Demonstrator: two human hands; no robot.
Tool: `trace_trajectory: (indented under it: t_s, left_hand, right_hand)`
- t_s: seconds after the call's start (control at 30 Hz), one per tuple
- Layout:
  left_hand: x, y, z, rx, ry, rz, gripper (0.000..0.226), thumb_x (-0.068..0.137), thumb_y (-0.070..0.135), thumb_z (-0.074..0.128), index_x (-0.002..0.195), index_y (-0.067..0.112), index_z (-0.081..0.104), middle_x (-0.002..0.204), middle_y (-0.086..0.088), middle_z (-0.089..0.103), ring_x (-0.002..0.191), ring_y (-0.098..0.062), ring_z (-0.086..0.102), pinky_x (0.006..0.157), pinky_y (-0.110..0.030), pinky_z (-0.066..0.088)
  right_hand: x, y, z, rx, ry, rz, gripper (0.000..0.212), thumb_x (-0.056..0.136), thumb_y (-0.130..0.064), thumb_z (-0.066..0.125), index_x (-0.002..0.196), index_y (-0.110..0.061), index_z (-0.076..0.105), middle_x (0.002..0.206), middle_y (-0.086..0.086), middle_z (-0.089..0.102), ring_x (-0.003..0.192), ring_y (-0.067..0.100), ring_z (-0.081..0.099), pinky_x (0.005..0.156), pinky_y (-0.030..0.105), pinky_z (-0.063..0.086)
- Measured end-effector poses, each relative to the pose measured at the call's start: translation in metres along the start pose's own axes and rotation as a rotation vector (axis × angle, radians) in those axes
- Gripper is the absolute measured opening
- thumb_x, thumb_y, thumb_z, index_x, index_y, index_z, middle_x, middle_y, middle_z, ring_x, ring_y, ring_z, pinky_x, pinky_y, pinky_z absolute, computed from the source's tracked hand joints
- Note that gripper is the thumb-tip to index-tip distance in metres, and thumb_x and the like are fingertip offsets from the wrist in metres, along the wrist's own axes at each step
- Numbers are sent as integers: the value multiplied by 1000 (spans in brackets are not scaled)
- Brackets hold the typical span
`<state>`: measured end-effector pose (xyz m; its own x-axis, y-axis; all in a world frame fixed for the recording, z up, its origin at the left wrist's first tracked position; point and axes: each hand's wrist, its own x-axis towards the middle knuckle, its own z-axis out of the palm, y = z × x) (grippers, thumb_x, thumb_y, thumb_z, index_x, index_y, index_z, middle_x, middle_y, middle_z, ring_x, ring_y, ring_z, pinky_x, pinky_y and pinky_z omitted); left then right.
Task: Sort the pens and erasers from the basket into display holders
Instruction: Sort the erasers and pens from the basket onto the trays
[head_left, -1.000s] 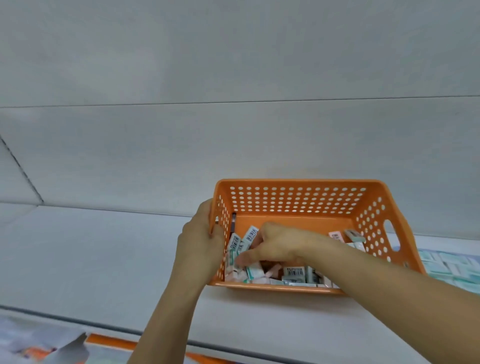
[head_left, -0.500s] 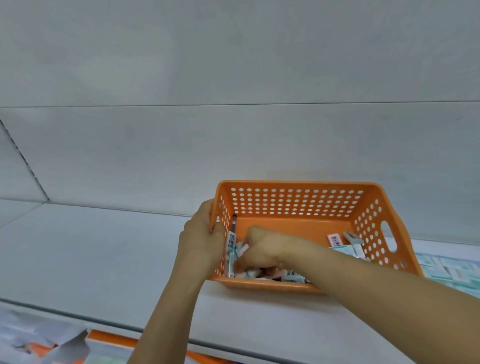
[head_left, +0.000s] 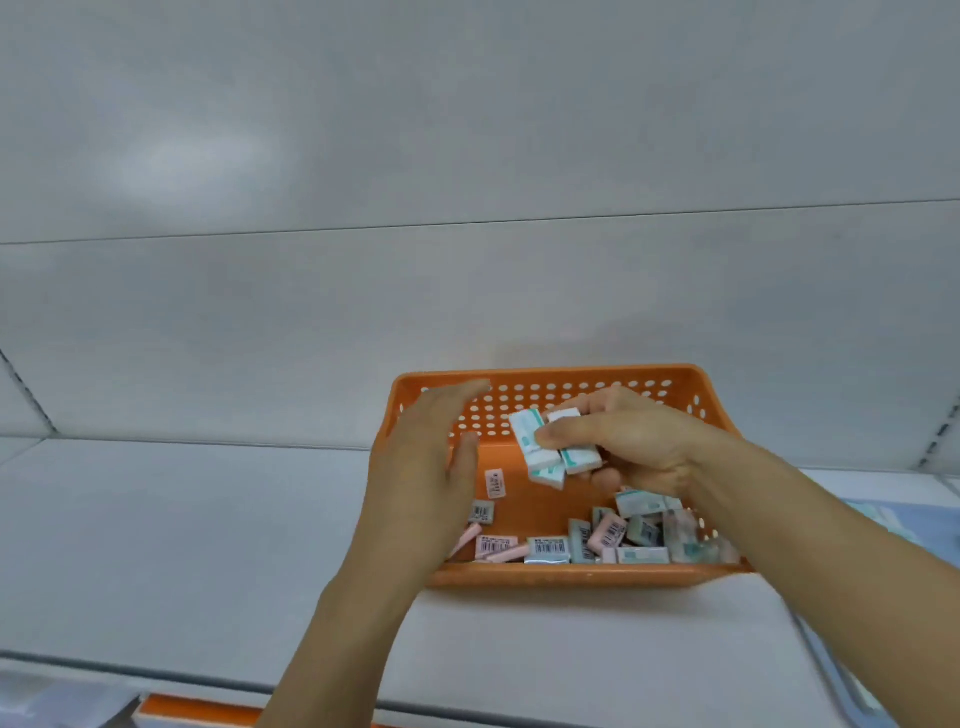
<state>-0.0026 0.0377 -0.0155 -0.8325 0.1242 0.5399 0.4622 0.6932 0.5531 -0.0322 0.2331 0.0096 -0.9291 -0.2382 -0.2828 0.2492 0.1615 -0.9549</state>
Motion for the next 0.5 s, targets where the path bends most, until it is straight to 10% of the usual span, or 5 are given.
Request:
trace_trajectory:
  t_s: [0.13, 0.5]
  left_hand:
    - [1, 29, 26, -191, -207, 196, 66, 89, 0, 61, 137, 43, 47, 144, 27, 42, 135, 10, 32, 112, -33, 37]
    - [3, 107, 91, -365, -33, 285, 38, 82, 3, 71, 112, 25, 71, 110, 21, 67, 106, 6, 60, 90, -23, 50]
  right_hand:
    - [-28, -3, -28, 77, -19, -77, 9, 88, -6, 64, 90, 2, 63, 62, 11, 59, 41, 10, 47, 31, 16, 31]
    - [-102, 14, -109, 139, -16, -102, 36, 79, -17, 63, 107, 6, 61, 67, 7, 60, 51, 12, 49, 37, 16, 38]
